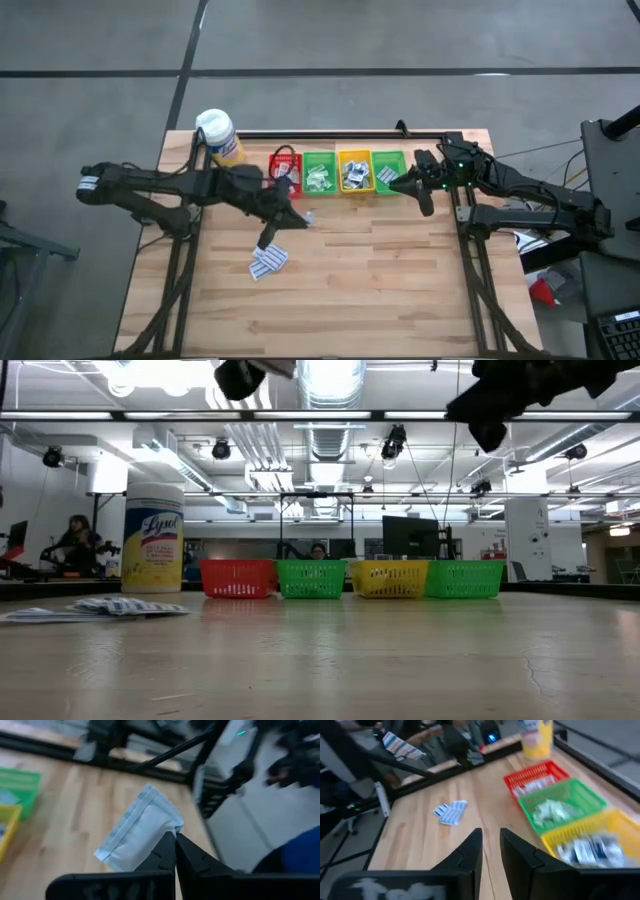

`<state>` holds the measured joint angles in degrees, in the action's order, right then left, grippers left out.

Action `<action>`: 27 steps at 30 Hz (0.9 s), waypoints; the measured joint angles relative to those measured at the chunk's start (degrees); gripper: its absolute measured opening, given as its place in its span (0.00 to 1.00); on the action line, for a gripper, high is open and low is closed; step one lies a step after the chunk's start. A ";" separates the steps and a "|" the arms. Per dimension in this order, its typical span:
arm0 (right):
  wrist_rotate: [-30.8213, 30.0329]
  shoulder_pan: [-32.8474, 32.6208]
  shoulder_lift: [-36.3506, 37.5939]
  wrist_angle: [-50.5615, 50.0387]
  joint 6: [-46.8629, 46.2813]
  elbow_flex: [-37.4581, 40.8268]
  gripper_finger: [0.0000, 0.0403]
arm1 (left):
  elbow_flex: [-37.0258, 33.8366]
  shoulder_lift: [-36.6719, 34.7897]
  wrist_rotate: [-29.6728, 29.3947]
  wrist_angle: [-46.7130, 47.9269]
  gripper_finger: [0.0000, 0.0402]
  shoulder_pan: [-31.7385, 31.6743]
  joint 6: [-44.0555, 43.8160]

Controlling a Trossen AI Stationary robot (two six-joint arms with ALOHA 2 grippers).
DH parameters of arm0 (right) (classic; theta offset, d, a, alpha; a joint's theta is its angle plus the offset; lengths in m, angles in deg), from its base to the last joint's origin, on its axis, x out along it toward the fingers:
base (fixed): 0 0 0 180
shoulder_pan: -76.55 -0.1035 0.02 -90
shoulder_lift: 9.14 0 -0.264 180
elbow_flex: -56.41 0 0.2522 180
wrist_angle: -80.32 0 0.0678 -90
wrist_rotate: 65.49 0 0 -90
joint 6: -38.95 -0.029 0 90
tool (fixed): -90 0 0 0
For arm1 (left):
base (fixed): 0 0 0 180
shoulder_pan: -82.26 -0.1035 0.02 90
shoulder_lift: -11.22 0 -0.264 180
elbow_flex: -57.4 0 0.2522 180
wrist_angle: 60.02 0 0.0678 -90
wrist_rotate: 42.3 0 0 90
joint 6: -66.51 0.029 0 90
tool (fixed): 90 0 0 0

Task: Pick & Place First Aid Supplies
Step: Put the blue fingertip bandage into the right green bin

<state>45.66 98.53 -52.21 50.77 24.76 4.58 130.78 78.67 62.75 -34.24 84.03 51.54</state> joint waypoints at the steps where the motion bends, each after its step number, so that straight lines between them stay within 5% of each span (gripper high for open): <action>1: 0.63 -0.07 -0.69 1.88 0.84 0.00 0.15 | 0.00 0.24 2.53 -1.53 0.00 -0.79 -0.15; 9: 6.27 -3.09 -7.50 13.69 9.59 0.00 0.14 | -0.02 4.31 18.78 -15.52 0.00 -5.31 -4.00; 20: 8.19 -8.96 -19.21 25.43 5.89 -3.14 0.14 | -0.07 12.65 27.28 -28.25 0.00 -8.35 -9.06; 27: 16.92 -9.38 -26.69 24.70 1.84 -10.09 0.22 | -0.07 15.98 31.51 -31.99 0.00 -9.73 -11.15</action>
<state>62.58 89.15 -78.89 75.48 26.60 -5.50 130.71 94.64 94.26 -66.23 74.30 40.39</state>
